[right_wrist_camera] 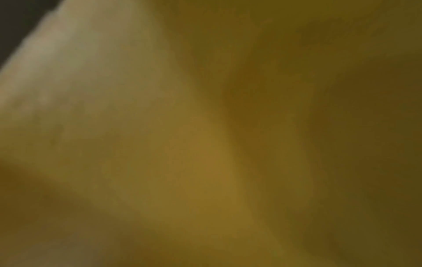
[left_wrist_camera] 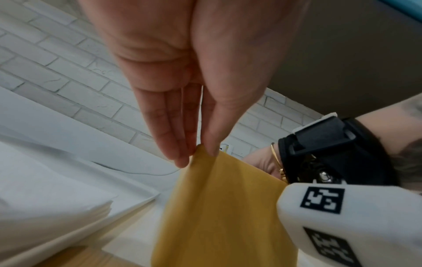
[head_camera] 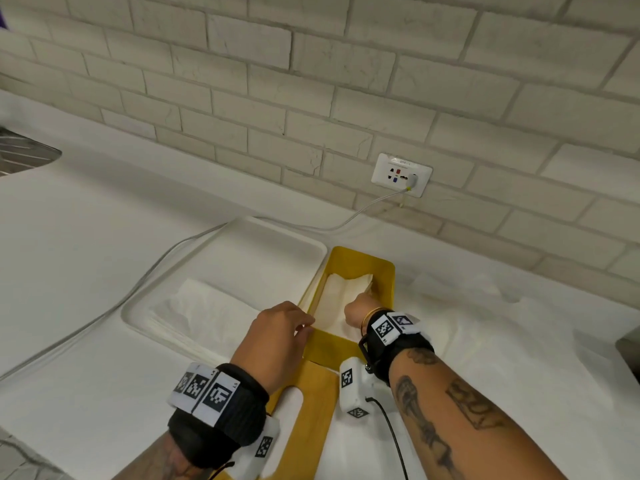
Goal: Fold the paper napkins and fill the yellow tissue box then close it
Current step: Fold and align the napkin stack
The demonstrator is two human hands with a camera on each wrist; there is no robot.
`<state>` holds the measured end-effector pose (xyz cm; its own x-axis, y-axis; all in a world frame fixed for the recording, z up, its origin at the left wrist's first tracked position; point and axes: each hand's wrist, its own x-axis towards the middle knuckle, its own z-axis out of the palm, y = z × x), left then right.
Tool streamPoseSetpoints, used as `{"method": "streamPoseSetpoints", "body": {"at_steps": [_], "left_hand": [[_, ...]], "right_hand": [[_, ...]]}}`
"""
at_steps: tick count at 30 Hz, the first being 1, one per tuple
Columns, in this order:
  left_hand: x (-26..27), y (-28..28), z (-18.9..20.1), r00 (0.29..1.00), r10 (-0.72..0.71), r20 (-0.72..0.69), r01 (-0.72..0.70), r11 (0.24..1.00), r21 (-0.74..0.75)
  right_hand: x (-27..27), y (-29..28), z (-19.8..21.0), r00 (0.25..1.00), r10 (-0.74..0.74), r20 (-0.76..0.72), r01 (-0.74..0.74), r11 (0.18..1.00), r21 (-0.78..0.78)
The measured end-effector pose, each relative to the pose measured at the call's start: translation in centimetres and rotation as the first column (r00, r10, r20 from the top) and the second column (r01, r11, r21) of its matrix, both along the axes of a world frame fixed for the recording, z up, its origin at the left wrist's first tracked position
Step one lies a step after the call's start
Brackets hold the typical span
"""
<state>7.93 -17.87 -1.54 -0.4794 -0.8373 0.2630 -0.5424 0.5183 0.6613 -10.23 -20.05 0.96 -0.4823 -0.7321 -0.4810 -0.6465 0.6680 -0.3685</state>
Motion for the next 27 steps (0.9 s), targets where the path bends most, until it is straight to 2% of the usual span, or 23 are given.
{"method": "streamPoseSetpoints", "body": {"at_steps": [4, 8, 10, 13, 15, 18, 20, 22, 24, 27], "left_hand": [[0.2, -0.1, 0.2, 1.000, -0.008, 0.020, 0.008, 1.000, -0.016], [0.3, -0.2, 0.3, 0.999, -0.015, 0.046, 0.016, 1.000, -0.018], [0.3, -0.2, 0.2, 0.999, -0.011, 0.040, 0.012, 0.999, -0.030], [0.2, -0.1, 0.2, 0.999, -0.016, 0.028, 0.017, 0.999, -0.042], [0.1, 0.1, 0.2, 1.000, -0.023, 0.014, 0.023, 0.998, -0.055], [0.2, 0.3, 0.1, 1.000, -0.011, 0.018, 0.012, 0.999, -0.043], [0.2, 0.8, 0.2, 1.000, 0.010, 0.005, -0.010, 0.999, -0.049], [-0.1, 1.7, 0.5, 0.999, 0.039, -0.007, -0.040, 0.992, -0.121], [-1.0, 3.1, 1.2, 0.997, 0.063, -0.039, -0.070, 0.971, -0.227], [-3.7, 5.7, 2.3, 0.990, -0.044, -0.132, 0.006, 0.962, -0.274]], "right_hand": [[0.3, -0.2, -0.3, 0.996, -0.057, -0.062, 0.055, 0.998, -0.038], [0.6, 0.2, 0.6, 0.977, 0.056, -0.204, -0.083, 0.989, -0.126], [0.7, 0.2, 0.6, 0.971, 0.152, -0.184, -0.175, 0.978, -0.114], [1.1, 0.7, 0.2, 0.953, 0.293, -0.083, -0.290, 0.956, 0.042], [1.1, 1.2, 0.3, 0.948, 0.315, -0.056, -0.311, 0.948, 0.067], [0.4, 3.0, 2.7, 0.943, 0.333, 0.014, -0.330, 0.939, -0.092], [-0.9, 5.1, 4.9, 0.948, 0.313, 0.057, -0.281, 0.908, -0.310], [-2.6, 7.8, 6.7, 0.958, 0.276, 0.078, -0.205, 0.849, -0.487], [-5.2, 10.5, 7.7, 0.967, 0.234, 0.104, -0.135, 0.811, -0.569], [-10.2, 14.8, 7.3, 0.978, 0.125, 0.165, -0.011, 0.828, -0.560]]}}
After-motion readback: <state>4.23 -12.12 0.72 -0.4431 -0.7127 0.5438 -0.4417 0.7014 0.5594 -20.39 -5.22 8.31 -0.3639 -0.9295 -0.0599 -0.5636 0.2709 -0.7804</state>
